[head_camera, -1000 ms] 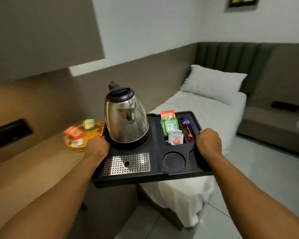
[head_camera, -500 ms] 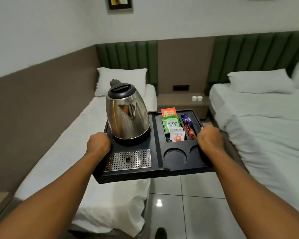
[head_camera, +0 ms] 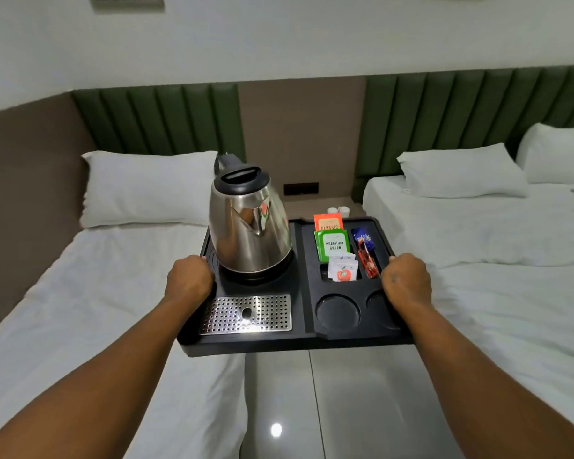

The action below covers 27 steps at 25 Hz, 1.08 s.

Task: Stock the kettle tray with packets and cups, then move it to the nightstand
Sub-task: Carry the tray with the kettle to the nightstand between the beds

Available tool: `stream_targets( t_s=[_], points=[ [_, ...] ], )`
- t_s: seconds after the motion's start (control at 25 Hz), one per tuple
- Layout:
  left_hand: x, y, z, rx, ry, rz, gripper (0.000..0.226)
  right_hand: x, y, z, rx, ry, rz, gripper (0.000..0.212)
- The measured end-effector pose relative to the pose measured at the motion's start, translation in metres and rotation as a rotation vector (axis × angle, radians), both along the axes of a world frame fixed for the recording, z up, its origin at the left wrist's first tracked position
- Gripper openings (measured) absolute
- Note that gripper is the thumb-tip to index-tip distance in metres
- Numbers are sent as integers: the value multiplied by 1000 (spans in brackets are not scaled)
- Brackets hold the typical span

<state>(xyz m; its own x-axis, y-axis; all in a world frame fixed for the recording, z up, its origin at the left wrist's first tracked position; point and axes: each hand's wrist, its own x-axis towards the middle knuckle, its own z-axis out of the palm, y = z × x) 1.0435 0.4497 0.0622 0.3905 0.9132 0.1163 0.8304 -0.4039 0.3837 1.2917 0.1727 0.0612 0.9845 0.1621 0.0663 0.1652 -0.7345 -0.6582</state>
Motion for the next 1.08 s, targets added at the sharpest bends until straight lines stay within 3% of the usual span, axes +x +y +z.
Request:
stream_targets(
  t_s=[0.28,0.68,0.88,1.08],
  points=[
    [194,156,-6,-57,-16,-9,33,189,158,-4,23,-47,-14,32],
    [521,431,-98,-76,13,-28,41,529,448,-98,20,-17,92,38],
    [639,541,-185,-58,50,37,43,652,571,-195,-90,52,134,33],
    [718,627,-325,-22,179,-60,34,732,662,-349,-135,123,22,35]
  ],
)
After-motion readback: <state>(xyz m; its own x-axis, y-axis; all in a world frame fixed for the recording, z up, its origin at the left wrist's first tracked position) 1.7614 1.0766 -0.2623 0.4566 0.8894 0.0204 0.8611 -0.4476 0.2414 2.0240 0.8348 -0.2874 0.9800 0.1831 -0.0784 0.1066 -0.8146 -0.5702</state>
